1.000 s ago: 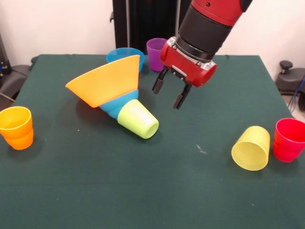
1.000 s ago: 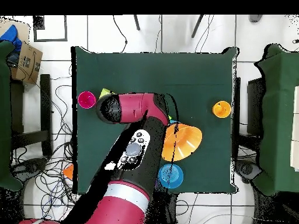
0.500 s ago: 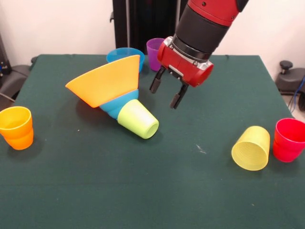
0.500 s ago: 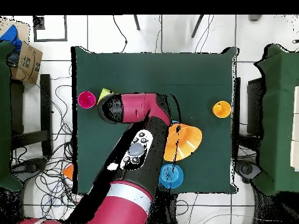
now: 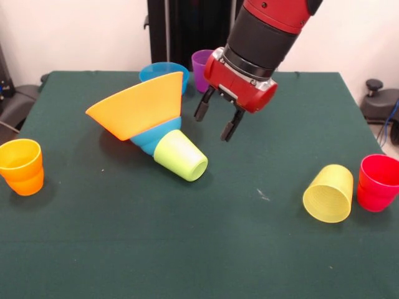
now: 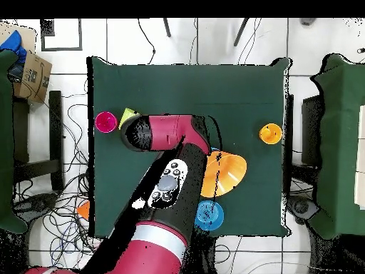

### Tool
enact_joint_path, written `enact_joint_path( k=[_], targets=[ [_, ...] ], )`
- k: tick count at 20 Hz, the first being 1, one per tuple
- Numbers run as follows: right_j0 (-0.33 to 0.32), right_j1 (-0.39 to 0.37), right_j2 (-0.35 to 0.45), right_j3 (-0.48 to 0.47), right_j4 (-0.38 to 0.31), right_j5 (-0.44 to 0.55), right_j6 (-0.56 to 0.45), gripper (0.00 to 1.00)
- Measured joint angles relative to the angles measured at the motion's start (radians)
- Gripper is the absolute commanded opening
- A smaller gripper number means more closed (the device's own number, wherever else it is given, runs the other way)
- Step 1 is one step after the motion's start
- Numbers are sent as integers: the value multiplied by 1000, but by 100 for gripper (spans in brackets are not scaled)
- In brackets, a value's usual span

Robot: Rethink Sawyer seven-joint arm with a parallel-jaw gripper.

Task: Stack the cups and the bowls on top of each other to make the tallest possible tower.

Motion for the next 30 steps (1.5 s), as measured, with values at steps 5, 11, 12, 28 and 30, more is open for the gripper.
enact_joint_path(
  k=[5, 11, 12, 28, 30],
  targets=[
    [-13, 0, 3, 4, 0, -36, 0, 100],
    [-44, -12, 13, 23, 0, -71, 0, 100],
    [-49, -16, 15, 30, 0, -73, 0, 100],
    [-61, -37, 17, 67, 0, -74, 0, 100],
    [-61, -39, 18, 68, 0, -74, 0, 100]
  ],
)
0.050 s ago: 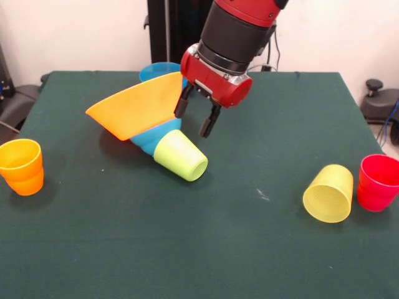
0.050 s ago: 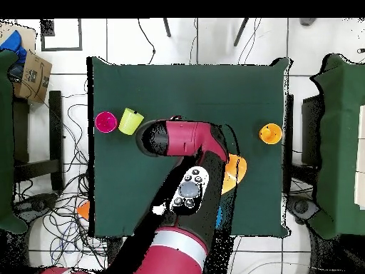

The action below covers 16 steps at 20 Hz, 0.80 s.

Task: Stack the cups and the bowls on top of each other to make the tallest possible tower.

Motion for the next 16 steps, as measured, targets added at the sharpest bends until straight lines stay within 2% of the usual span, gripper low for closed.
enact_joint_path(
  k=[16],
  targets=[
    [1, -2, 0, 14, 0, -93, 0, 100]
  ],
)
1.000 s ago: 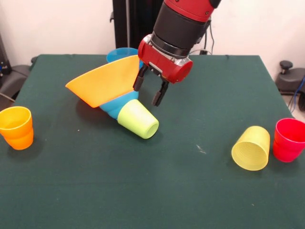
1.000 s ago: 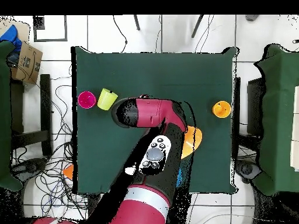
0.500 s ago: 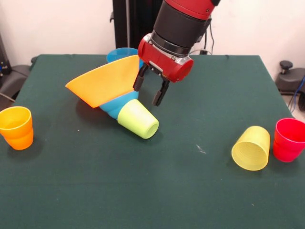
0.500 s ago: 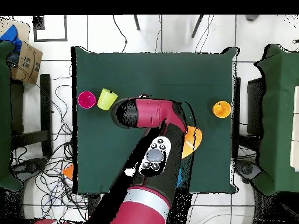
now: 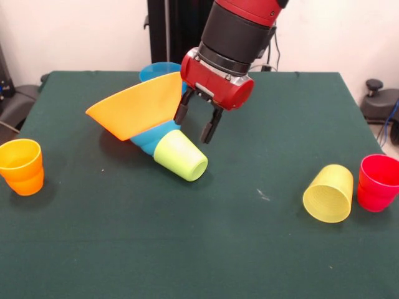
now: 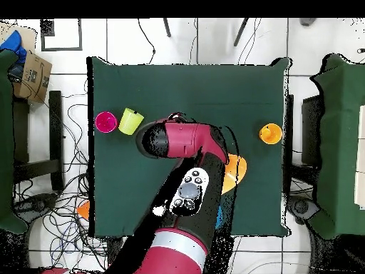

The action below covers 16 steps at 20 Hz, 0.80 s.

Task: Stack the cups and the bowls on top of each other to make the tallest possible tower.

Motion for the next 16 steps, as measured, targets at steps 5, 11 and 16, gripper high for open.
enact_joint_path(
  k=[5, 11, 16],
  targets=[
    [-3, 0, 7, 19, 0, 0, 0, 0],
    [-5, 0, 12, 24, 0, 0, 0, 0],
    [-5, 0, 14, 29, 0, 0, 0, 0]
  ],
)
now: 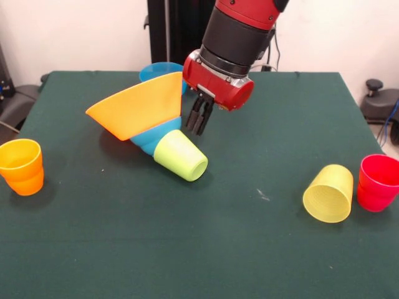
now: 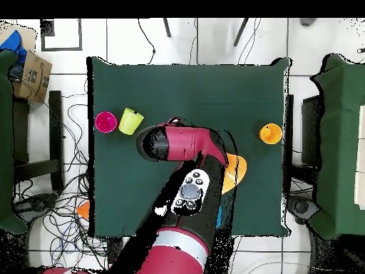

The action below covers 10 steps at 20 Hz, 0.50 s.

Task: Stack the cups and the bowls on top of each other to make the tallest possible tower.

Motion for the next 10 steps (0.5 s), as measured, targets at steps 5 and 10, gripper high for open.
enact_joint_path(
  k=[5, 10],
  targets=[
    [-1, 0, 1, 5, 0, -3, 0, 0],
    [-2, 0, 1, 10, 0, -39, 0, 100]
  ],
)
